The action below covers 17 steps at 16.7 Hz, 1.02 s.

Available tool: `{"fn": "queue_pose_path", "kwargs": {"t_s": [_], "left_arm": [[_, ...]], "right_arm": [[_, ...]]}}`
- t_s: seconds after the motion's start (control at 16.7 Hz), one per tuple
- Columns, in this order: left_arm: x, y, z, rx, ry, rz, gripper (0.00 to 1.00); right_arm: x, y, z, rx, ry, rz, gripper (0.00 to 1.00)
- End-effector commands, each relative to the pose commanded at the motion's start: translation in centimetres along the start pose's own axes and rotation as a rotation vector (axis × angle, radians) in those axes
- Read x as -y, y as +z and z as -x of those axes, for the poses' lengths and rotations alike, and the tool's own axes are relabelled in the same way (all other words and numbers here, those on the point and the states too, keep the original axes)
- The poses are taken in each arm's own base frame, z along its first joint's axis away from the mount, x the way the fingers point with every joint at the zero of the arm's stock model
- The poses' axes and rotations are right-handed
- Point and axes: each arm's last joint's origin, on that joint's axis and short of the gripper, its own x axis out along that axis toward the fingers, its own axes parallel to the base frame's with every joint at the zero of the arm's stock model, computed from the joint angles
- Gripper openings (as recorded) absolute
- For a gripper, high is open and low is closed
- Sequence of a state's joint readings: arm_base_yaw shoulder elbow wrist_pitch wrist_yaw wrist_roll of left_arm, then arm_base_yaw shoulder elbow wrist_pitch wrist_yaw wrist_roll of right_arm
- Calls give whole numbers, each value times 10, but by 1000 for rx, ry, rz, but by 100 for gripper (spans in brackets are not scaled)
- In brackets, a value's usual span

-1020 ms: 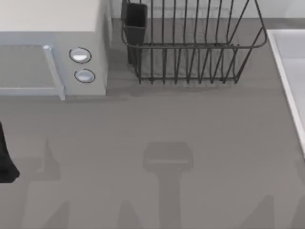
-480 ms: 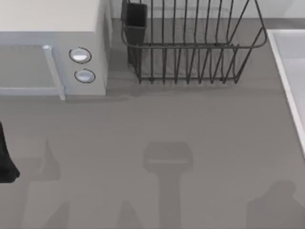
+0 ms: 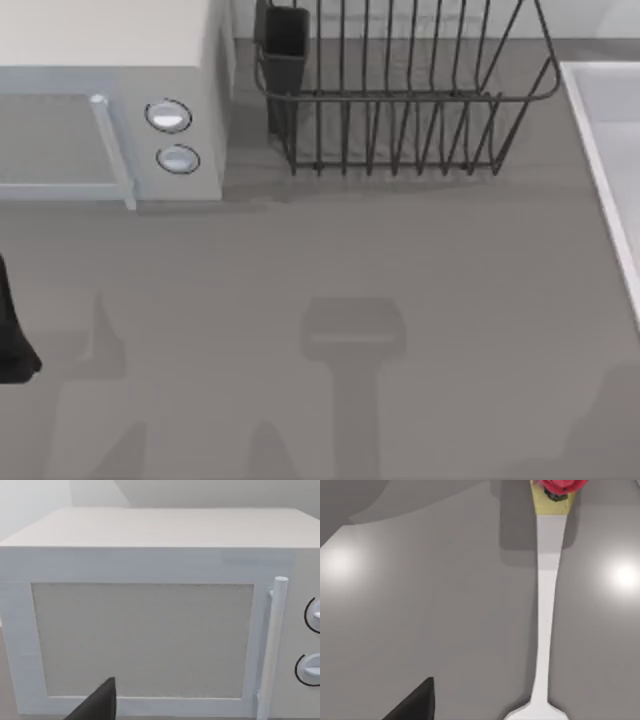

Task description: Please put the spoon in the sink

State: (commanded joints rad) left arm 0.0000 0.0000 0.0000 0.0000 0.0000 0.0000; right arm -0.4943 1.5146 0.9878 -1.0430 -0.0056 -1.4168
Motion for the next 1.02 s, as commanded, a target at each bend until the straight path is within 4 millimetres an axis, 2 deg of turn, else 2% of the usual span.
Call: {"fn": "queue_pose_path", "kwargs": {"t_s": [0.3,0.48,0.78,0.9,1.02], "left_arm": [[0,0,0,0,0,0,100],[0,0,0,0,0,0,100],[0,0,0,0,0,0,100],[0,0,0,0,0,0,100],[0,0,0,0,0,0,100]], "right_arm": [[0,1,-4,0,1,2,100],[3,1,-28,0,3,-1,100],[4,1,-84,1,-9,0,100],[1,0,-97,0,-2,0,100],[0,0,-100,0,0,0,100]]}}
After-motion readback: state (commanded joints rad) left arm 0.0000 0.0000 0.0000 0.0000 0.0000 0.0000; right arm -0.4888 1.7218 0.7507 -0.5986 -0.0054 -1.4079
